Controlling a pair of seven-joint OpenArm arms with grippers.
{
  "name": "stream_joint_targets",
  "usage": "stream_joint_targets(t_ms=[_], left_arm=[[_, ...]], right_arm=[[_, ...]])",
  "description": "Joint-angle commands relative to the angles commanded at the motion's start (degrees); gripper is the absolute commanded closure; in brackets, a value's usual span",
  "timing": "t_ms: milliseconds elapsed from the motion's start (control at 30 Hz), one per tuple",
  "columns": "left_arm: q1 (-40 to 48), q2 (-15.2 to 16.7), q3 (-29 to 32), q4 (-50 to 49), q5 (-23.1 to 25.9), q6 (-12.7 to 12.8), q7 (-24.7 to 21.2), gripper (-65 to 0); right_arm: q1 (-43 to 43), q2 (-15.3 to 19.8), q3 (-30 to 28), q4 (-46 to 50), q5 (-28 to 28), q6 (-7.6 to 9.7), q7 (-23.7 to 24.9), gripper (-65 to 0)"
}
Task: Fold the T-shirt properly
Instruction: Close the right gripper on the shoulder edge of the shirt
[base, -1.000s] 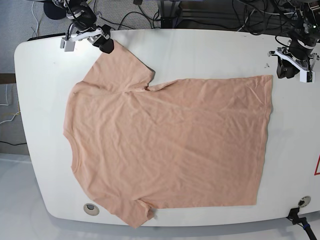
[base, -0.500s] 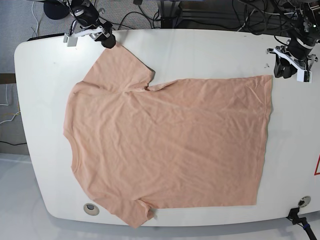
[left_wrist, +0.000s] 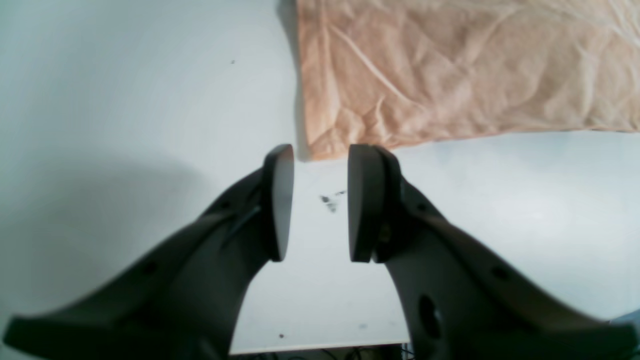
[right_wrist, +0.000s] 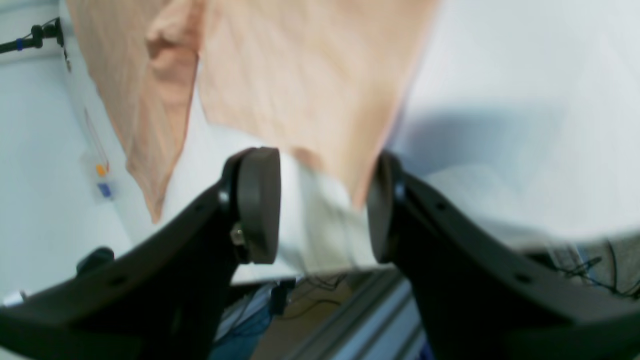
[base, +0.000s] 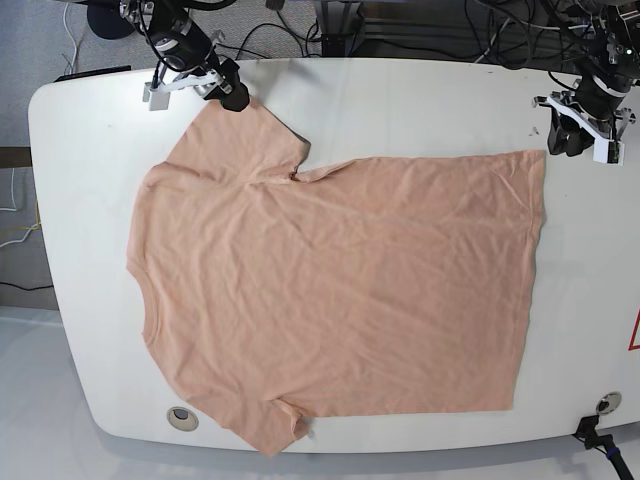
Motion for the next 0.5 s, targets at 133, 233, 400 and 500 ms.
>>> stream_joint_targets(t_ms=[133,233,400,500], left_arm=[[0.0,1.1,-2.2,-0.1,0.0,-0.1,0.1,-17.8],[0.0,1.1,-2.3,-0.1,0.0,-0.1,0.1,-17.8],[0.0,1.1,-2.3,-0.1,0.0,-0.1,0.1,-17.8],[-0.5,1.2,-2.3,-0.2,0.0,-0.1,0.2,-17.8]], right_arm=[[1.5,0.3,0.1,-0.2,0.0,-0.09,-0.3,-26.2],[1.9,0.4,0.1,-0.2,0.0,-0.09,-0.4,-26.2],[2.1,0.4,0.0,0.0,0.0,-0.09,-0.4,-23.9],[2.2,1.6,0.0,0.0,0.0,-0.09,-0.4,-12.8]])
